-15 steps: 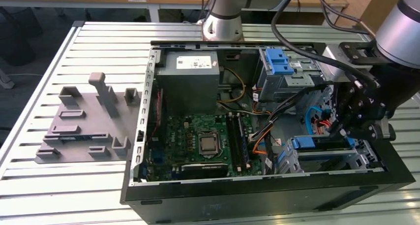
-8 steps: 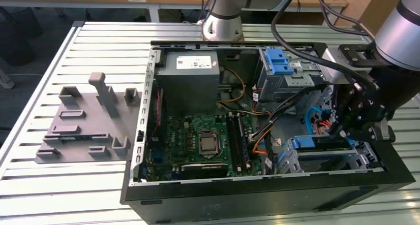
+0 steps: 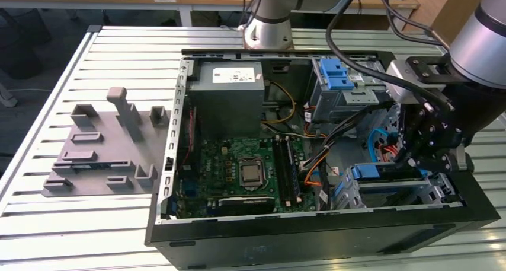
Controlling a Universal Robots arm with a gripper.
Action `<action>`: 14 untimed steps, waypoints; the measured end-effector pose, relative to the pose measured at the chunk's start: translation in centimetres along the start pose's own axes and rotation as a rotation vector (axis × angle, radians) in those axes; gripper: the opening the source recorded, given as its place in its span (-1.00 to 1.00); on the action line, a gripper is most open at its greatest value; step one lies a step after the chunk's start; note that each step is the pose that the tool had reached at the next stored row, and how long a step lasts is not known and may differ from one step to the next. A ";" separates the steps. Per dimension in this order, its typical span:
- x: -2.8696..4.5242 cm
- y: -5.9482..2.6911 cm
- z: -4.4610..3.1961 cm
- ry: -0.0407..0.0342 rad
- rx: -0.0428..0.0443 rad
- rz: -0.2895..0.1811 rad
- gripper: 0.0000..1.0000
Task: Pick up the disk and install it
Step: 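Insert the first disk wire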
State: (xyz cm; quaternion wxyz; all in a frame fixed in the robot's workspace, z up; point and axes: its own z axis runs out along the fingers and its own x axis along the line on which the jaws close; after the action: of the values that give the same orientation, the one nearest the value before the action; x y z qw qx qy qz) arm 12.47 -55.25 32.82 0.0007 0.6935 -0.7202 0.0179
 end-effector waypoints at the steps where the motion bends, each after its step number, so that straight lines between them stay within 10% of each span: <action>1: 0.00 -0.01 0.03 -0.0001 -0.0002 0.000 -0.67; 10: 0.02 -0.04 -0.79 -0.0005 -0.0003 0.000 -0.53; 14: 0.02 -0.04 -0.89 -0.0008 -0.0003 0.000 -0.79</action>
State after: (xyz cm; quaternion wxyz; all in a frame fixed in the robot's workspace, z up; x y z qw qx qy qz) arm 12.49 -55.25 33.71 0.0005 0.6936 -0.7202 0.0175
